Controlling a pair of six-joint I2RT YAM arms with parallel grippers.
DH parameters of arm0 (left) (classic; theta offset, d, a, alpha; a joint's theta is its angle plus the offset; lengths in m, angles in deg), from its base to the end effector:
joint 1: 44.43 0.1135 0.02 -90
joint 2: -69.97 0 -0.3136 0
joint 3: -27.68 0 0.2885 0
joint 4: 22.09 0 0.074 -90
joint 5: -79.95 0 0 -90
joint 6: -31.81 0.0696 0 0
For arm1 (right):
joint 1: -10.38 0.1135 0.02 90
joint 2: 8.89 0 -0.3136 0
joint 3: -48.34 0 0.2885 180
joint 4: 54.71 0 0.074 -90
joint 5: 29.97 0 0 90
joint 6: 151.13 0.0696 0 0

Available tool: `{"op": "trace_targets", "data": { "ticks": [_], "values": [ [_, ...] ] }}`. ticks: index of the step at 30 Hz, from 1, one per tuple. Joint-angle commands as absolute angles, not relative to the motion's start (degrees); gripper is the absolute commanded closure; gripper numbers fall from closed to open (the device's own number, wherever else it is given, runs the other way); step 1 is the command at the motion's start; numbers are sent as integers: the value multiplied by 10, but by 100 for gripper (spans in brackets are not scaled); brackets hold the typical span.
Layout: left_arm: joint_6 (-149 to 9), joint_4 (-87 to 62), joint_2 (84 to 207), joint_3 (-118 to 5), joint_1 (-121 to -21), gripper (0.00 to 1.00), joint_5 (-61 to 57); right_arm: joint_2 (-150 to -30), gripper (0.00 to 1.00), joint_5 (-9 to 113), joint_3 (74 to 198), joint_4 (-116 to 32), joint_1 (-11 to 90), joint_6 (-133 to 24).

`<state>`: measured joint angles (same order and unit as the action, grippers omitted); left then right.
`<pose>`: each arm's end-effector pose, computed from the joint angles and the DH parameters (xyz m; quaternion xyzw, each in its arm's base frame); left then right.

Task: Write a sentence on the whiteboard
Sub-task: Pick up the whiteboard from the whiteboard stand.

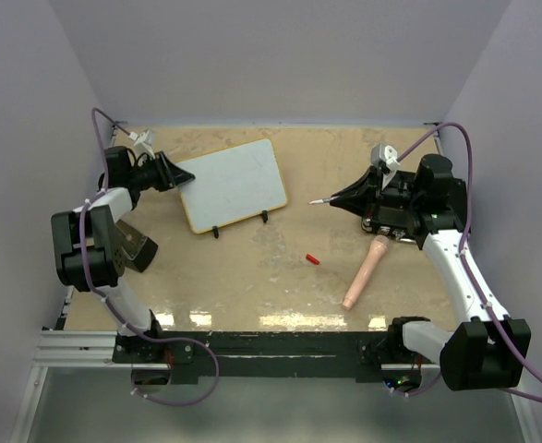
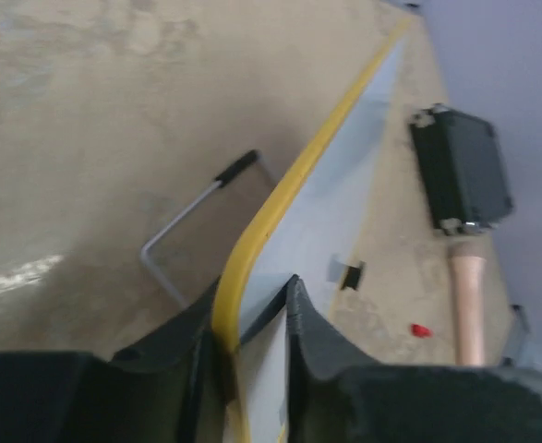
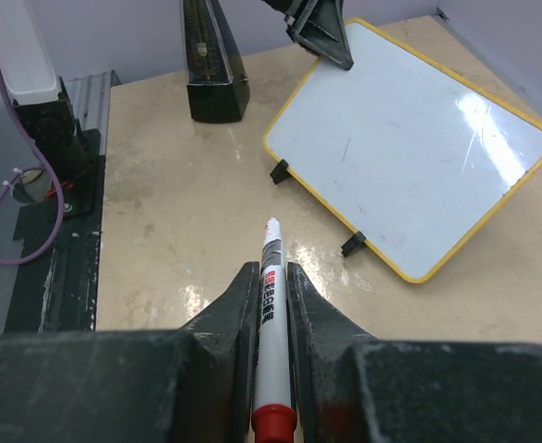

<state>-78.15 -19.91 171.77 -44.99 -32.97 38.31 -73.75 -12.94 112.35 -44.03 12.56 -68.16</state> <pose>0.4405 0.0362 0.2175 -0.0221 0.8199 -0.3892 0.4194 0.2650 0.0767 0.3742 -0.4249 0.5905 0.4386 0.5276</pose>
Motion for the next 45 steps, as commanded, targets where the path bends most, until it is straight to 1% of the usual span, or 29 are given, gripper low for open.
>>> {"op": "trace_targets", "data": {
  "ticks": [1,2,9,11,12,15,22,26,34,35,41,43,44,45],
  "values": [
    [-788,-239,1719,-471,-324,90,412,-737,100,-140,1120,-458,123,-679],
    [-792,-241,1717,-470,-324,100,413,-738,100,-140,1120,-458,123,-679],
    [-831,-313,1664,-444,-324,100,429,-737,100,-142,1121,-458,123,-679],
    [-864,-359,1647,-430,-325,100,443,-737,100,-142,1121,-457,123,-680],
    [-881,-414,1641,-416,-326,100,450,-738,100,-142,1121,-456,123,-682],
    [-932,-479,1619,-404,-330,100,452,-738,100,-143,1122,-453,123,-683],
    [-968,-515,1582,-408,-356,100,448,-738,100,-149,1129,-432,123,-707],
    [-998,-545,1542,-389,-369,100,435,-736,100,-151,1132,-429,123,-723],
    [-1020,-558,1417,-291,-440,100,363,-721,100,-149,1168,-308,123,-827],
    [-1021,-562,1406,-278,-468,100,339,-717,100,-146,1170,-298,123,-836],
    [-1045,-591,1332,-184,-550,100,255,-692,100,-135,1191,-241,125,-884],
    [-1047,-594,1317,-161,-574,100,238,-692,100,-121,1212,-184,128,-933],
    [-1048,-598,1312,-144,-594,100,221,-695,100,-115,1236,-127,128,-956],
    [-1054,-606,1308,-133,-602,100,212,-698,100,-104,1249,-96,130,-1005]
  ]
}}
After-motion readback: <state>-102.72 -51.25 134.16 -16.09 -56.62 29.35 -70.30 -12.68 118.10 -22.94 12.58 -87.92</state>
